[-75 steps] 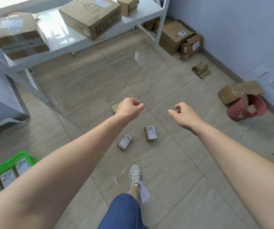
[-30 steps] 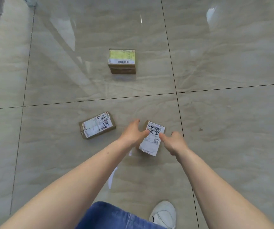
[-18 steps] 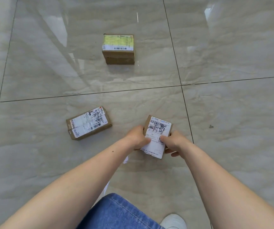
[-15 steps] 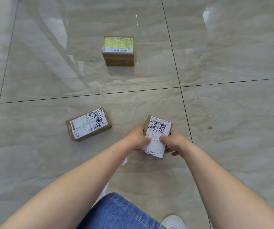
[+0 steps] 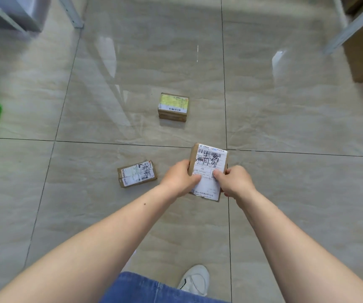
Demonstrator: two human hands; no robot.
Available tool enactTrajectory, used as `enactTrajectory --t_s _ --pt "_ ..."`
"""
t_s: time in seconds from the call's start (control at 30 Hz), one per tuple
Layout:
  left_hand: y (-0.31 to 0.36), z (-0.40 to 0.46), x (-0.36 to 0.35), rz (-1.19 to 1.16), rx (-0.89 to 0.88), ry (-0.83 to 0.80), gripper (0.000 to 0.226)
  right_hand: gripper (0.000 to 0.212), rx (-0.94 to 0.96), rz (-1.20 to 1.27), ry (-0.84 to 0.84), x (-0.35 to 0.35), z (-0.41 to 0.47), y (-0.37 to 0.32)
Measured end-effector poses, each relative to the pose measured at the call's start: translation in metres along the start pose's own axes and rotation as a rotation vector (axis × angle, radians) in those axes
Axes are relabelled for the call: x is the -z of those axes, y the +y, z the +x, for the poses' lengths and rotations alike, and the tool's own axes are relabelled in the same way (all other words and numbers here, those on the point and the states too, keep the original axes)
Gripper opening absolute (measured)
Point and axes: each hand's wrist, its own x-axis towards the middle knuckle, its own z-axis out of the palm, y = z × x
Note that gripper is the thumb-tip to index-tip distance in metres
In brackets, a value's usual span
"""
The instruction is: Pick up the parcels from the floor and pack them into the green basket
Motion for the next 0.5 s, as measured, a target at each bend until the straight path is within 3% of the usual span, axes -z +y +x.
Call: enactTrajectory --t_s 0.27,0.5 --pt "0.080 -0.128 0.101 -0.061 -0.009 0.132 0.034 0.019 0.092 0.009 -0.066 0.065 -0.132 -0.097" --pt "0.110 -0.224 0.189 -0.155 0.062 0.229 0.040 0.013 0.220 -0.008 -0.107 0.081 -0.235 -0.179"
